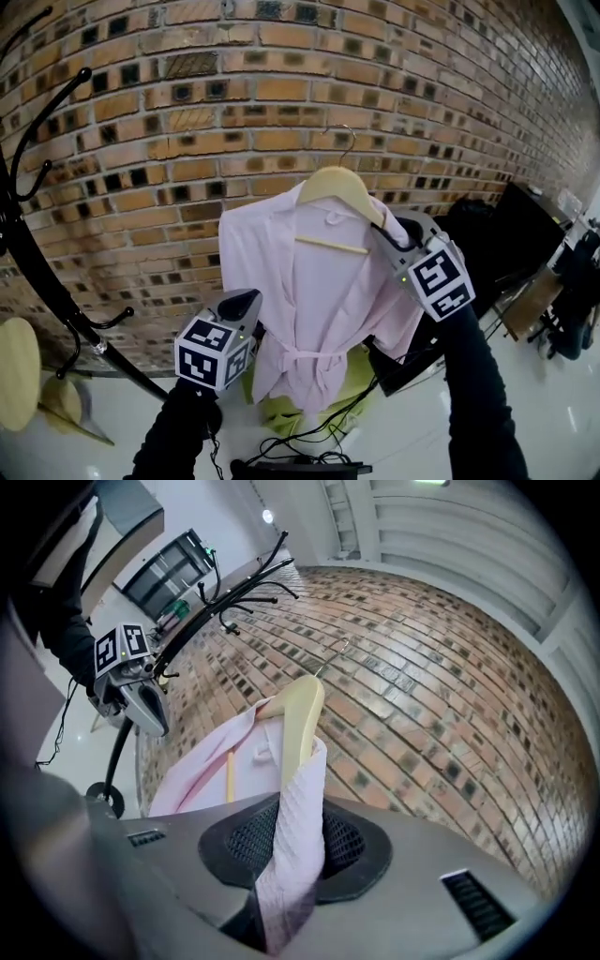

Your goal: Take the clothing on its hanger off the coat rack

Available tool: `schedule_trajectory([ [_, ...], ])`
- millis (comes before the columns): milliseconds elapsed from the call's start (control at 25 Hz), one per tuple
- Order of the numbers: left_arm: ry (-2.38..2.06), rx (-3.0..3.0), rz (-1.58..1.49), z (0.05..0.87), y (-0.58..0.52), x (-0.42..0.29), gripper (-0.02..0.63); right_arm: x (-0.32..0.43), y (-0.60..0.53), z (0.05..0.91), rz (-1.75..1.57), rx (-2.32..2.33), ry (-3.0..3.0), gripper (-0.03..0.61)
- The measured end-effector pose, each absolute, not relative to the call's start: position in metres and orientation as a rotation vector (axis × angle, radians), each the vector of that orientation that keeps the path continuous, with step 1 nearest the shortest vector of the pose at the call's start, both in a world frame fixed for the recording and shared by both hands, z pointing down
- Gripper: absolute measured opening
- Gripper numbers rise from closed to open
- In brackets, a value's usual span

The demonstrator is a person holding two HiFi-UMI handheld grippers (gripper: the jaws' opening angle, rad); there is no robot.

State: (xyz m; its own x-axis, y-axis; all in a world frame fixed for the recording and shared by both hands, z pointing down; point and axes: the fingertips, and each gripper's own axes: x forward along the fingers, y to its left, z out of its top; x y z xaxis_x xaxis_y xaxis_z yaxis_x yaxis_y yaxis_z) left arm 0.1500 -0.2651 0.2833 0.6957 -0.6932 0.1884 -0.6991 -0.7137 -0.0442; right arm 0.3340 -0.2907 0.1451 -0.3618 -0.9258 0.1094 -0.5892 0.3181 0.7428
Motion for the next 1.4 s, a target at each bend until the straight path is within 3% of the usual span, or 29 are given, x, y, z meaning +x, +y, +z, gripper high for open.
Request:
schedule_trajectory([
  [840,-1.183,2.550,0.511,0.448,-0.302,0.168,0.000,0.350,-0.387,0.415,-0.568,1.232,-2.169,0.075],
  [1400,-1.192,2.376,0.628,0.596,-0.326,0.183,0.000,0.363,-0.422,0.650,-0.261,1.130,-2.154,0.071],
])
